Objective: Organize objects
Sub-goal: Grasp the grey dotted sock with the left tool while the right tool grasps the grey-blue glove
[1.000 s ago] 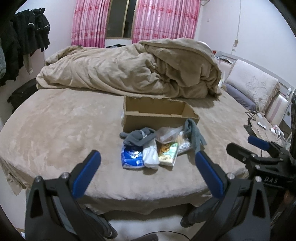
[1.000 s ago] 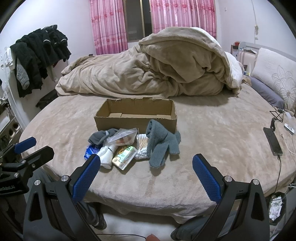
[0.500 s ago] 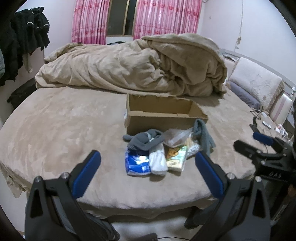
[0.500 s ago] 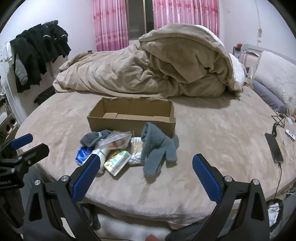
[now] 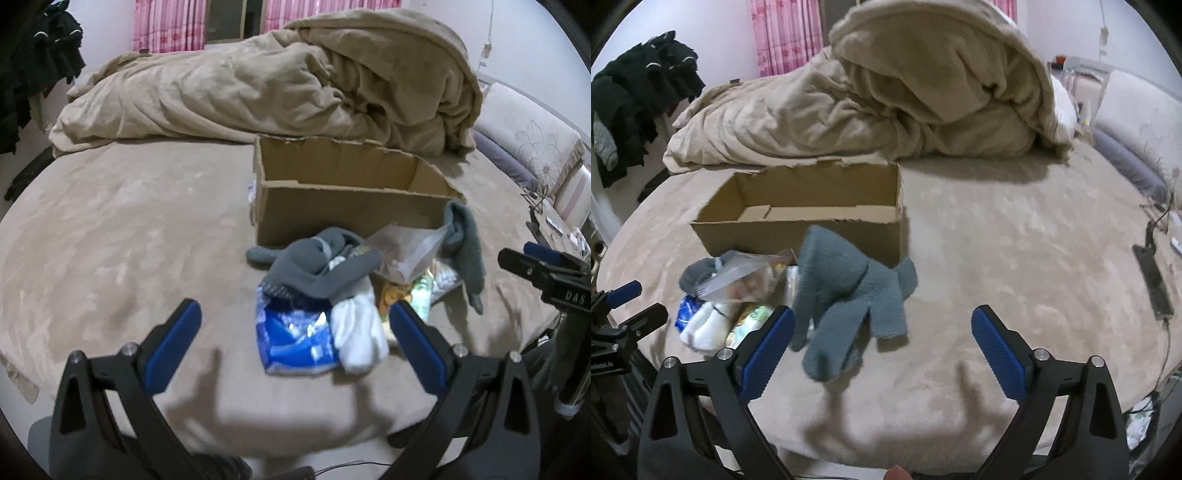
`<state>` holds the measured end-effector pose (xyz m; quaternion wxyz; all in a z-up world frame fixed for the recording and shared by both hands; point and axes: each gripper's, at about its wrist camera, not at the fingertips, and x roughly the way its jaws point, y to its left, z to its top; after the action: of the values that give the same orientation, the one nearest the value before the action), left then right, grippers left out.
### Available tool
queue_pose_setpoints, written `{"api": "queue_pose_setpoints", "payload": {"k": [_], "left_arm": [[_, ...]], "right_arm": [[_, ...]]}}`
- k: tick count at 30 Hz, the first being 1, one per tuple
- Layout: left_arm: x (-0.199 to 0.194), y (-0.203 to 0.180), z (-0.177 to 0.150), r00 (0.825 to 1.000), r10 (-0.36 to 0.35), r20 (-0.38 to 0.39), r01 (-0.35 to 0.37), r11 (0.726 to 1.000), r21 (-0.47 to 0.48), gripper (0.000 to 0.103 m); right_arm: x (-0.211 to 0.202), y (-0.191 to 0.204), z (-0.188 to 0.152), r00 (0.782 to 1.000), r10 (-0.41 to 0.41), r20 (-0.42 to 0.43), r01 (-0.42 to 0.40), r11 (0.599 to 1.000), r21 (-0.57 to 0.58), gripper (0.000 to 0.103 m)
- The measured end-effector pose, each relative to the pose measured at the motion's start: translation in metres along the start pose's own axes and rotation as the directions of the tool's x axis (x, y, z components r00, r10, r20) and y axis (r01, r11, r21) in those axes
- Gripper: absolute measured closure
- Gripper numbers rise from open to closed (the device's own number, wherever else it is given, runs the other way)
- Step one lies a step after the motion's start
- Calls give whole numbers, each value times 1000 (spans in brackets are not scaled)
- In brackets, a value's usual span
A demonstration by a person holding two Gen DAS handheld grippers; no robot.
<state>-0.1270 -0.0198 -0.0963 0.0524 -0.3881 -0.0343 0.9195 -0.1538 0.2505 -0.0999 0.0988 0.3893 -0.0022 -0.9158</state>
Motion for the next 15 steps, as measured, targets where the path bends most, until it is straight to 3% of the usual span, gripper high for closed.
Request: {"api": "queue_pose_setpoints", "payload": {"k": [5,8,15], "left_arm": [[23,-5,12,1000,2,-1,-2,999,40,8],[33,-3,19,1000,-1,-10,2,999,39,13],[63,-1,25,994,-87,-63,89,996,31,38]], "right_arm": [[25,0,-2,998,39,-41,-39,999,6,10],[40,1,-2,994,78,-76,-77,997,15,20],[63,-7,9,987,137,-81,-131,989,70,21]]}}
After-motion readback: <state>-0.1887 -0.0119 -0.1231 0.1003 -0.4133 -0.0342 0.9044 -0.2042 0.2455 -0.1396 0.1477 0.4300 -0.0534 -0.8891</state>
